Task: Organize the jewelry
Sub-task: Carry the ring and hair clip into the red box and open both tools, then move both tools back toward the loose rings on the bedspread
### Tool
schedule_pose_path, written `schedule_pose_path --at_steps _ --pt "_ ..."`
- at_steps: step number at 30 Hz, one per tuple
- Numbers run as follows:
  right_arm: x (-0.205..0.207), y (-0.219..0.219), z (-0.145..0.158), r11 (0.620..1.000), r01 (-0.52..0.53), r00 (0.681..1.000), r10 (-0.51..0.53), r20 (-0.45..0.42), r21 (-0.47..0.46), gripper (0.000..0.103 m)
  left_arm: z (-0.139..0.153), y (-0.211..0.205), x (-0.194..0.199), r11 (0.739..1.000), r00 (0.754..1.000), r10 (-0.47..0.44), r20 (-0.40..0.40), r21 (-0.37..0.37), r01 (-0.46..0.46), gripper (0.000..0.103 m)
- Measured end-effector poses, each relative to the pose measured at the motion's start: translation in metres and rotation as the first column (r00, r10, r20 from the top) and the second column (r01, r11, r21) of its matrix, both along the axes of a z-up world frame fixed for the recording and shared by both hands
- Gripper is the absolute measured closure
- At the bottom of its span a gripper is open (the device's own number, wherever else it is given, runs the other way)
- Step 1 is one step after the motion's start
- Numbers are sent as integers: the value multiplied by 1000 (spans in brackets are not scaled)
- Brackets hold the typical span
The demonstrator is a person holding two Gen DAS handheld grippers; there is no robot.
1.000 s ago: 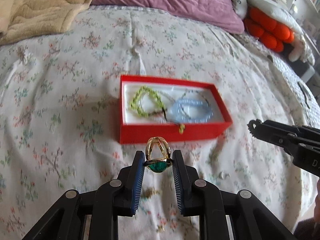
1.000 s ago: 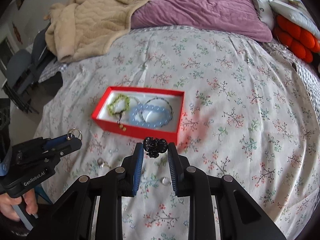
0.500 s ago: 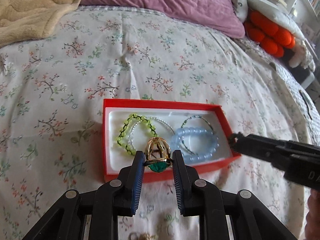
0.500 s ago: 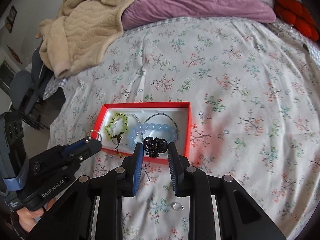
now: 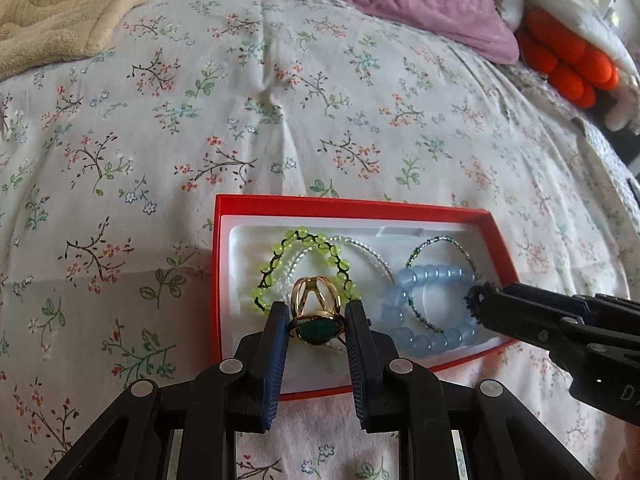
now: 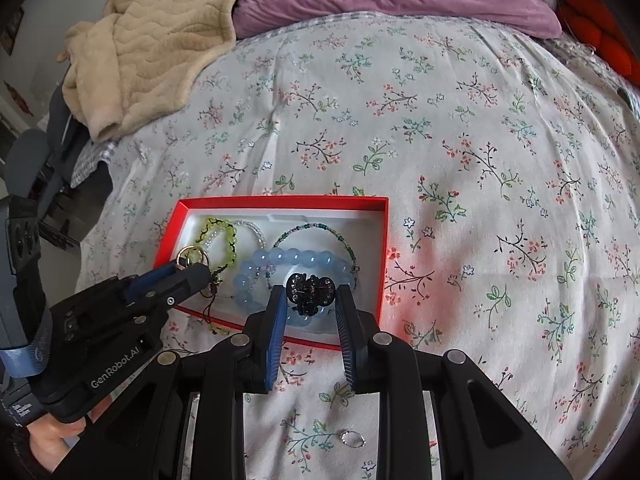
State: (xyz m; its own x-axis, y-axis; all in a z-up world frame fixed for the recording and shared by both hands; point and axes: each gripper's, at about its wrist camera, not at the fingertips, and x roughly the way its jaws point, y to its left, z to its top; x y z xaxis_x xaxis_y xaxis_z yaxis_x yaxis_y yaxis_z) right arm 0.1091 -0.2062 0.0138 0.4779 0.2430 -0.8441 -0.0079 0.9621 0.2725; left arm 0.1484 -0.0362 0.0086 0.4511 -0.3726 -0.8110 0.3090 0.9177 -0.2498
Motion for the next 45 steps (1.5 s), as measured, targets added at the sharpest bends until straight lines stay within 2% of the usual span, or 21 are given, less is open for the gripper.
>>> schedule_pose_path --at_steps 7,17,21,29,32,37,41,45 --pt "3 -2 -2 1000 0 1000 0 -2 3 76 0 1 0 1000 1000 -10 5 1 10 80" --pt "1 -5 0 1000 -7 1000 7 -5 19 75 2 -1 -7 999 999 -37 14 19 37 59" --pt "-4 -3 7 999 -36 999 36 10 21 64 9 1 -12 999 999 -43 27 16 43 50" --pt "-19 -11 21 999 -36 998 35 46 21 54 23 11 -29 998 996 -58 61 4 58 31" --pt "-26 -14 28 999 -41 997 40 58 20 46 27 15 -35 998 996 -58 67 2 58 24" --pt "-39 -19 35 999 -46 996 44 75 14 41 32 21 -44 999 996 -54 72 3 53 16" --pt "-50 -22 38 999 -40 996 40 74 5 36 35 26 -57 999 995 -38 92 36 35 9" --pt "-63 -24 38 999 -30 997 31 69 -12 32 32 31 -71 997 995 -36 94 67 30 7"
